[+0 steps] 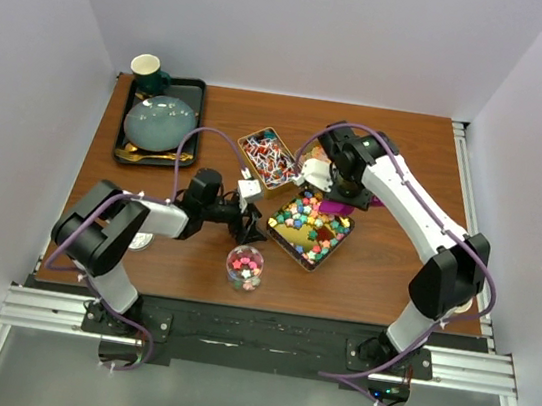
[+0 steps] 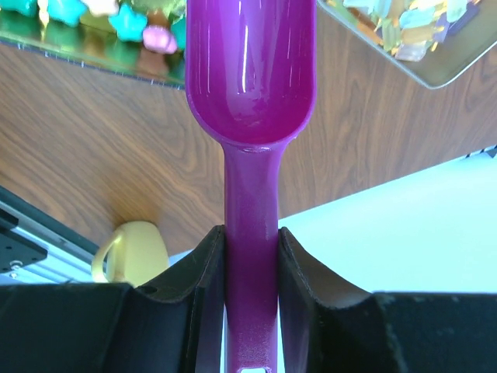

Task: Pack the candies
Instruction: Scoop the fake candies from the storage box.

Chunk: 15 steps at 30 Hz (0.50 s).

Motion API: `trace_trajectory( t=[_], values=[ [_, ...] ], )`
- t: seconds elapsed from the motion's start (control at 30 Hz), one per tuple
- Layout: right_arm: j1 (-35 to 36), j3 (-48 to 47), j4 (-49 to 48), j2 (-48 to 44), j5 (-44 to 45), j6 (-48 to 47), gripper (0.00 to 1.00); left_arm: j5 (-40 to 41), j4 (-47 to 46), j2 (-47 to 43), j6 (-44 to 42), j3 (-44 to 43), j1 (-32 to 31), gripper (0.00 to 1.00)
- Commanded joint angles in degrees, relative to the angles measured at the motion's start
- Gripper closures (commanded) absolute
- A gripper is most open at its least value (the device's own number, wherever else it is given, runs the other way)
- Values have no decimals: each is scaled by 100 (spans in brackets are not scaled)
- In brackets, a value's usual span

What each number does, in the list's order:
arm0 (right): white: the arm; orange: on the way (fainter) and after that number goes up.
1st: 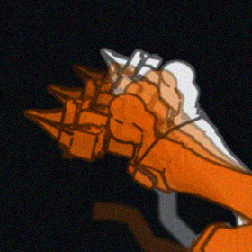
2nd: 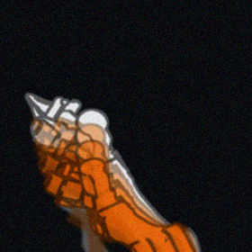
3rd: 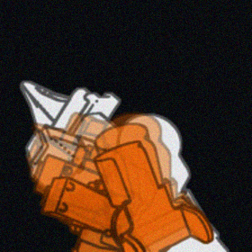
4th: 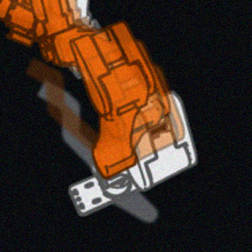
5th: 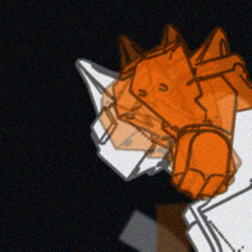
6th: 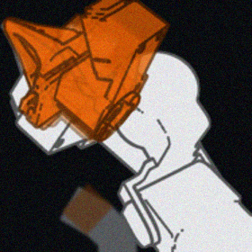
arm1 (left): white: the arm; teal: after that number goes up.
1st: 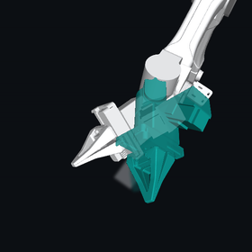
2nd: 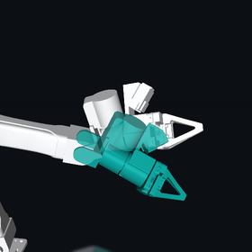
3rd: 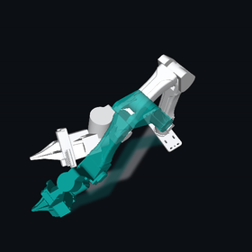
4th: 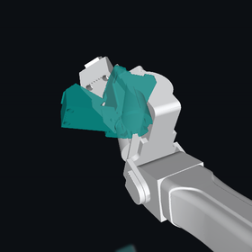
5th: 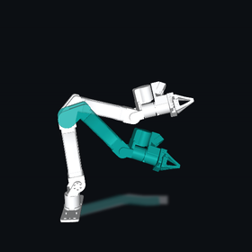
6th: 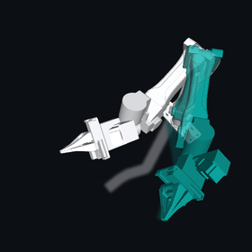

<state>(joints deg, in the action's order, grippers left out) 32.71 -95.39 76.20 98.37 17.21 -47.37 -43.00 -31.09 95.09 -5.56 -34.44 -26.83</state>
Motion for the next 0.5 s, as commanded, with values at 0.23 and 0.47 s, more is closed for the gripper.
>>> trace_trajectory(
  t=[0.23,0.47],
  values=[
    [-1,1049,1494,-854,125,-9,100,284,-1399,607,450,183,-287,24],
    [-10,760,1485,-415,54,149,100,222,-1452,713,512,69,-411,25]
  ],
)
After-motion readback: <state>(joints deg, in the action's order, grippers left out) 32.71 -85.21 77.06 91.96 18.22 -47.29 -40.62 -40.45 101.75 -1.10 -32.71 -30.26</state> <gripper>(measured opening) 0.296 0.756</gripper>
